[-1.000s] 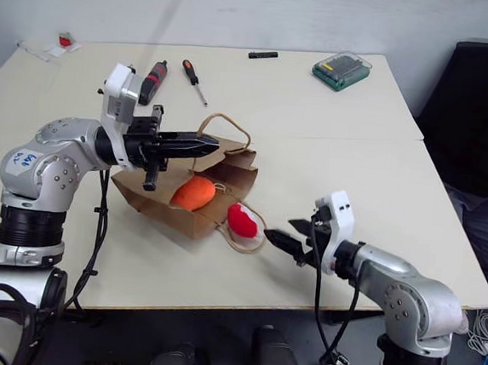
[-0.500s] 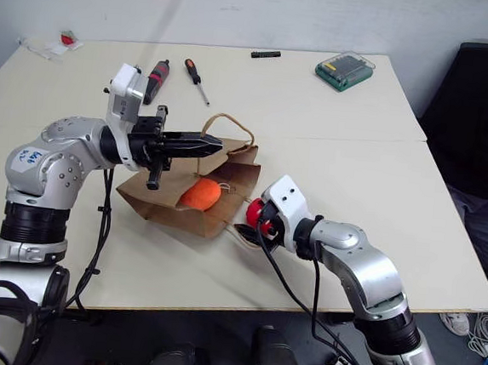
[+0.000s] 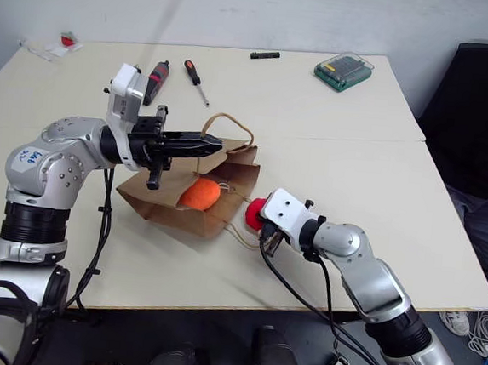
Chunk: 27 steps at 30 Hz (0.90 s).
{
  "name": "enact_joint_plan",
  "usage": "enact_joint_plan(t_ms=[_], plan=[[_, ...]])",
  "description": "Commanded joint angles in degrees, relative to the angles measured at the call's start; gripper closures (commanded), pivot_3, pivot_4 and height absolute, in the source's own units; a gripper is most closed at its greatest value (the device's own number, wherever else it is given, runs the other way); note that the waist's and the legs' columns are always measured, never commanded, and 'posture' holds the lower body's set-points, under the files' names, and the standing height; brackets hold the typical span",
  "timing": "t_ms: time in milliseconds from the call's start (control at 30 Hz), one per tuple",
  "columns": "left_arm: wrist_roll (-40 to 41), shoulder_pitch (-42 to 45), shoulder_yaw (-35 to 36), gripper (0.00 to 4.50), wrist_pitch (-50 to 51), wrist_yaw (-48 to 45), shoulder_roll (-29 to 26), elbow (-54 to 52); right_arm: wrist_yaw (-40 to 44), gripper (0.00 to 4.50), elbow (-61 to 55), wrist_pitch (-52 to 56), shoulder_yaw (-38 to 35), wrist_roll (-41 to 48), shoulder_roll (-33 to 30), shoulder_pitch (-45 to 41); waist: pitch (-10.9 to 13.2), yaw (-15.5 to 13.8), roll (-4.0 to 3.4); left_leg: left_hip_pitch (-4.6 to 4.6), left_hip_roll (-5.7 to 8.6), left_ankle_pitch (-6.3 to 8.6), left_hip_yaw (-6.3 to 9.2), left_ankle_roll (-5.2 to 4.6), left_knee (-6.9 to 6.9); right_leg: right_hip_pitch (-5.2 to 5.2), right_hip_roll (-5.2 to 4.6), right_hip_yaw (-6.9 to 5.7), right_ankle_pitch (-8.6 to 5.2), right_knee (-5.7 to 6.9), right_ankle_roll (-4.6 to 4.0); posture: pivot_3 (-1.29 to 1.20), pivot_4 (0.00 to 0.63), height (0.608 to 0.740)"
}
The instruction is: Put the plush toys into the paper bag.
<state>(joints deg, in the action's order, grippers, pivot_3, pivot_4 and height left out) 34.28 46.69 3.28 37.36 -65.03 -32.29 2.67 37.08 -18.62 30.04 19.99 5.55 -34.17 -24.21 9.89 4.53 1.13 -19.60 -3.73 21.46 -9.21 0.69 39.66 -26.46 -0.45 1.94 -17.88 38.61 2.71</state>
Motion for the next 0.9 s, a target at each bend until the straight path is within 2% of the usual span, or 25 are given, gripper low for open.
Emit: enact_joint_plan(t_ms=[33,167,367,600,700,833,900], plan=[[0.4,1.8,0.0,4.50,-1.0,-0.2,-0.1,-0.9,1.0,4.48,-1.7,1.2,-1.6,0.9,0.4,1.1,0.0,-0.1,0.00,0.00,0.00,0.00,0.00,0.00,0.00,0.00,0.00,0.00,0.00,0.00,0.00,0.00,0.150,0.740],[0.3,2.0,-0.1,4.50,-1.1,-0.4,-0.1,-0.6,1.4,3.62,-4.0,4.7,-4.2,2.9,0.9,0.7,0.0,-0.1,0.00,0.00,-0.01,0.00,0.00,0.00,0.03,0.00,0.00,0.00,0.00,0.03,0.00,0.00,0.150,0.740],[0.3,2.4,-0.5,4.50,-1.5,-0.6,0.0,-0.1,0.7,1.53,-4.2,6.1,-4.4,1.2,-0.1,0.8,0.0,-0.1,0.00,0.00,-0.01,0.00,0.00,0.00,0.03,0.00,0.01,0.00,0.00,0.03,0.00,0.00,0.150,0.740],[0.2,3.0,-1.0,4.50,-1.9,-0.7,0.1,0.4,-0.6,1.53,3.6,0.5,-0.8,-4.7,1.4,0.0,0.0,-0.1,0.00,0.00,0.00,0.00,0.00,0.00,0.03,0.00,0.01,0.00,0.00,0.02,0.00,0.00,0.150,0.740],[0.1,3.2,-1.1,4.50,-2.1,-0.9,0.0,0.6,-0.2,2.15,4.3,-0.8,-1.8,-4.6,2.9,-0.6,0.0,0.0,0.00,0.00,0.00,0.00,-0.02,0.00,0.03,0.00,0.02,0.00,0.00,0.02,0.00,0.00,0.150,0.740],[0.1,3.0,-1.2,4.50,-2.2,-1.0,0.0,0.3,1.4,3.59,1.6,0.9,-4.3,-1.3,5.0,-1.8,0.0,0.1,0.00,0.00,-0.02,0.00,-0.02,0.00,0.02,-0.02,0.03,0.01,0.00,0.04,0.00,0.00,0.150,0.740],[0.2,2.9,-1.2,4.50,-2.2,-1.1,0.0,0.3,1.9,4.12,0.5,3.0,-5.3,1.1,7.1,-3.6,0.0,0.3,0.00,0.01,-0.03,0.00,-0.02,0.00,0.03,-0.02,0.03,0.01,0.00,0.06,0.00,0.00,0.150,0.740]])
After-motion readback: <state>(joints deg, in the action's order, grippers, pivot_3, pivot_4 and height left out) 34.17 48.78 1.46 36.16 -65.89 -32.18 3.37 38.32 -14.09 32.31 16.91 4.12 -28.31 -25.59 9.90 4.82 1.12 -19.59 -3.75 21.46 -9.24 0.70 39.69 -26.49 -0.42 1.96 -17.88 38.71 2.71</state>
